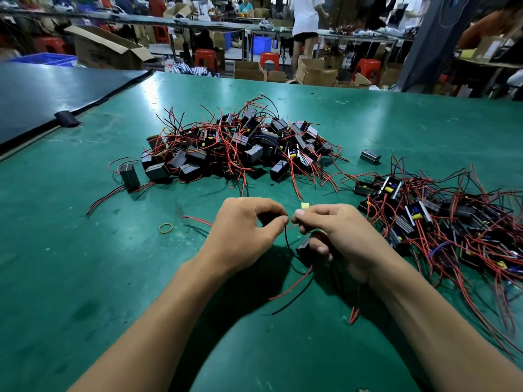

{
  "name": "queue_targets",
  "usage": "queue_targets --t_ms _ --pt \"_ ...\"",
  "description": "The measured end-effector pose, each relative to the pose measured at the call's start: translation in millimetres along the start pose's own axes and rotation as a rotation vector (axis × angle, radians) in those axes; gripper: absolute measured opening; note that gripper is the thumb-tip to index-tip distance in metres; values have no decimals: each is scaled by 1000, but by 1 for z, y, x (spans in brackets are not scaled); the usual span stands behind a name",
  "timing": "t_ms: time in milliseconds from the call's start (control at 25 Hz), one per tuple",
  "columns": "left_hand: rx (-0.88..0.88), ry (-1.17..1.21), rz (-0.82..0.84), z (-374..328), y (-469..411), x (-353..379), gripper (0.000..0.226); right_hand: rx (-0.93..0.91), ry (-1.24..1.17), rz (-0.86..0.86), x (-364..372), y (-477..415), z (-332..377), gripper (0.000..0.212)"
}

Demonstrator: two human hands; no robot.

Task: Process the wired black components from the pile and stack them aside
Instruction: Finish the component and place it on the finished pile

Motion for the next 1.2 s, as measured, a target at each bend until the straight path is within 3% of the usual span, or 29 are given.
queue_targets --t_ms 120,240,320,440,640,920,1200 --pt "-124 100 10 19 -1 -2 5 -150 332 -12 -13 8 28 12" --pt "-259 115 94 36 -2 5 22 -102 564 357 18 14 27 13" --pt "-288 100 164 39 -2 10 23 -9 788 498 36 17 11 21" --pt "-284 57 223 37 -1 13 15 -77 1076 397 43 13 17 17" --pt "-310 55 253 39 0 11 37 -176 899 265 27 16 35 8" --pt "-379 88 273 47 3 9 27 -90 775 203 17 10 21 32" --pt "-446 287 300 52 5 13 17 -77 644 144 1 1 13 15"
Point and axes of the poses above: each hand's wrist, its own y-axis away from the middle knuckle, its own x-axis out of the palm, z = x × y, the point moved 10 cm from there along -y, towards the middle knuckle, and after that the axes turned 15 degrees about z, right-handed, at the moved point
